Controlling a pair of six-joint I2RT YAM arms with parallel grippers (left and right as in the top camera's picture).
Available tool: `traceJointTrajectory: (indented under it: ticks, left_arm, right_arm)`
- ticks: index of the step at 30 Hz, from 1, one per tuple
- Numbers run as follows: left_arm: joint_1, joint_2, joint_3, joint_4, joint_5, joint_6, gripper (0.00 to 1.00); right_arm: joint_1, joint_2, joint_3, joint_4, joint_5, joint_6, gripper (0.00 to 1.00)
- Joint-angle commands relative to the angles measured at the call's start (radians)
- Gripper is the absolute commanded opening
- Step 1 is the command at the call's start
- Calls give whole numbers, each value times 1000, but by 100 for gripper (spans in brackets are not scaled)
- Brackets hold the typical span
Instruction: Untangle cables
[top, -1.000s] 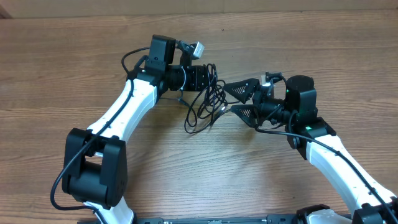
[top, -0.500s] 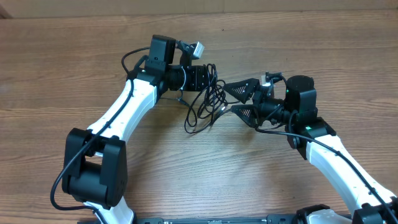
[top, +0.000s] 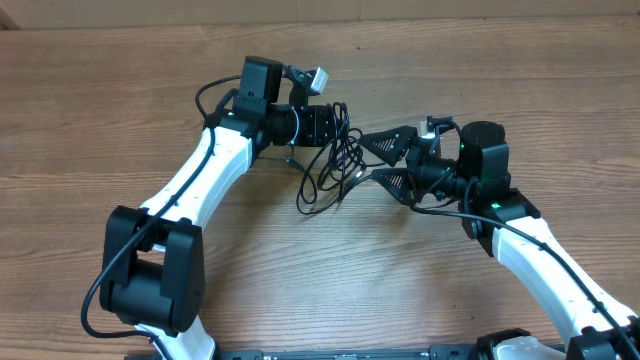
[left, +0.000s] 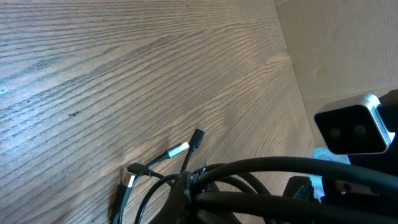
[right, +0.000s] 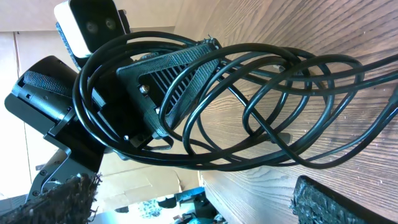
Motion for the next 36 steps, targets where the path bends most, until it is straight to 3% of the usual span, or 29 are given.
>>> traceJointTrajectory:
  ticks: [1, 7, 17, 18, 19, 22, 26, 29, 36]
  left_arm:
    - [-5, 1, 3, 2, 1, -55, 4]
    - [-5, 2, 3, 3, -94, -262, 4]
    - [-5, 2, 3, -133, -360, -791, 4]
    - [-5, 1, 3, -147, -370, -828, 4]
    - [-5, 2, 3, -169, -378, -873, 4]
    - [8, 1, 3, -203, -377, -882, 4]
    - [25, -3, 5, -222, -375, -882, 4]
    - [27, -4, 22, -256, -372, -946, 4]
    - [26, -4, 83, -428, -367, -1169, 4]
  right_arm:
    - [4, -21, 11, 2, 3, -8, 100]
    - [4, -21, 11, 3, 23, -8, 100]
    - [4, -21, 11, 0, 39, -29, 100]
    - [4, -21, 11, 12, 38, -64, 100]
    - [12, -21, 11, 55, 31, -207, 94]
    - [43, -21, 13, 25, 51, -452, 96]
    - [89, -21, 53, -161, 195, -632, 97]
    - [159, -21, 121, -306, 326, -779, 99]
    - [366, -21, 171, -313, 583, -964, 100]
